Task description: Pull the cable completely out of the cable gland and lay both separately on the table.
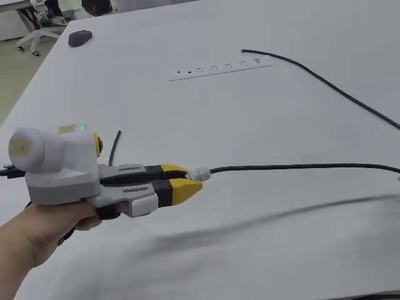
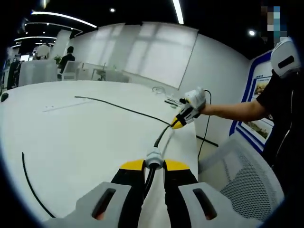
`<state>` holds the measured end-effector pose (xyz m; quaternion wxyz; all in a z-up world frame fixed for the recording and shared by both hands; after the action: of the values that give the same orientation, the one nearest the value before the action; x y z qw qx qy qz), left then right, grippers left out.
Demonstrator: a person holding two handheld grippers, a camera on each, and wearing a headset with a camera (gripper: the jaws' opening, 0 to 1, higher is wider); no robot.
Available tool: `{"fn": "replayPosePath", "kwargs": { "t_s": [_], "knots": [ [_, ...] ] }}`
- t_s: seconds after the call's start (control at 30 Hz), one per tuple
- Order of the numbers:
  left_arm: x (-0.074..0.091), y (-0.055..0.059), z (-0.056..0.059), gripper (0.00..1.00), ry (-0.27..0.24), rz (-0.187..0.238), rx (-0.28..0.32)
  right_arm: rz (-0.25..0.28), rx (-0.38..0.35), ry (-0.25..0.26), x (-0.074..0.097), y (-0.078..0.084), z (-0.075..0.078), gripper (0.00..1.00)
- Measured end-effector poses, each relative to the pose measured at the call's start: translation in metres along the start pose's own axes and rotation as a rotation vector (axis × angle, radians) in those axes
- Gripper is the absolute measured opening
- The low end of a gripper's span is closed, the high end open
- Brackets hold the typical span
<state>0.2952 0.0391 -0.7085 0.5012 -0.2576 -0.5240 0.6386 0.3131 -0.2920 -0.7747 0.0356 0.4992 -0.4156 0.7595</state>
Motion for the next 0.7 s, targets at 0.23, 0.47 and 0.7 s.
{"fn": "replayPosePath", "kwargs": {
  "t_s": [0.23,0.47,0.7],
  "knots": [
    [0.002,-0.008,-0.002,0.14,-0.005,0.027,0.016,0.073,-0.017,-0.024,0.005,-0.025,-0.007,0.14],
    [-0.016,-0.008,0.014,0.14,0.055,0.007,-0.031,0.34,0.013,-0.274,0.016,-0.139,-0.088,0.19],
    [-0.029,-0.011,0.026,0.14,0.106,-0.013,-0.065,0.349,0.271,-0.43,0.004,-0.184,-0.16,0.11]
  ]
}}
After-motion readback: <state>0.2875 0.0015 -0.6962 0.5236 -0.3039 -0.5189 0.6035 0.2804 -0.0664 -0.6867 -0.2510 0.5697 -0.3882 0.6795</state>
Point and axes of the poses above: the centre of the closed fingertips' face, and the gripper's own axes: x roughly backward along the fingers, z roughly to its right, y roughly out of its underside, the point moved 3 cm from there along x, roughly backward along the fingers, and after that the axes turned 8 degrees about z, right-handed, at the moved point
